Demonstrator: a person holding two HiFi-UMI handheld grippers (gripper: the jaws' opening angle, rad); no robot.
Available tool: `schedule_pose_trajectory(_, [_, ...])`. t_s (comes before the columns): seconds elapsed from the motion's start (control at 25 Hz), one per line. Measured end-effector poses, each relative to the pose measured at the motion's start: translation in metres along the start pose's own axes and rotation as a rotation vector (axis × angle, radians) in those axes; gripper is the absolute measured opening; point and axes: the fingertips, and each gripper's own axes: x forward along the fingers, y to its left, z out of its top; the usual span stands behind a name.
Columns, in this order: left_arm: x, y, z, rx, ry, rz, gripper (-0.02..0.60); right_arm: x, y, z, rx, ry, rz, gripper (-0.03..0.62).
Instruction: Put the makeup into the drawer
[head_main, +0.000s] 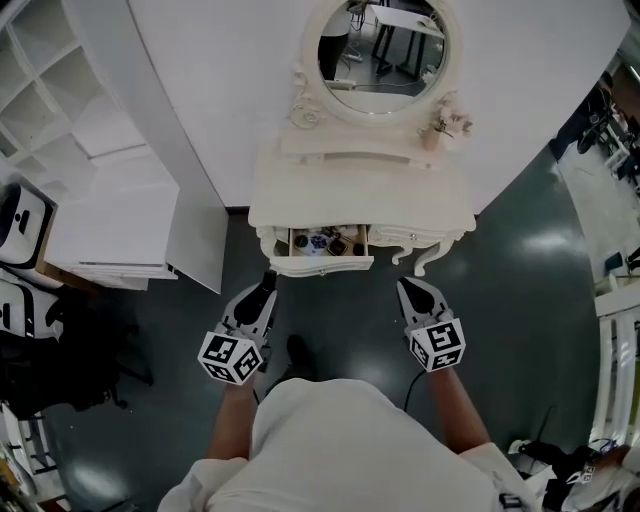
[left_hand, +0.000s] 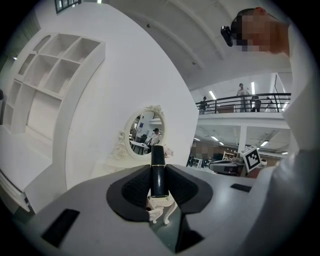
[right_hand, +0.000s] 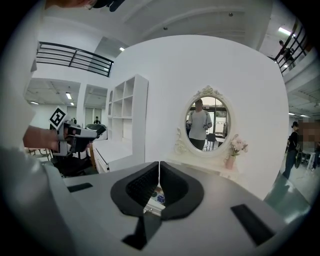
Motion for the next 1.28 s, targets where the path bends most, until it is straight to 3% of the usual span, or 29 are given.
schedule_pose_trajectory(0.8, [0.076, 0.11, 0.038, 0.002, 0.059, -0.135, 0.107, 0.104, -0.017, 0.028, 0.086, 0.026, -0.179, 0.031])
schedule_pose_trajectory(1.28, [0.088, 0.133, 0.039, -0.003, 0.088, -0.172, 0.107, 0.127, -0.005, 0.028, 0.092, 0.048, -0.197, 0.031])
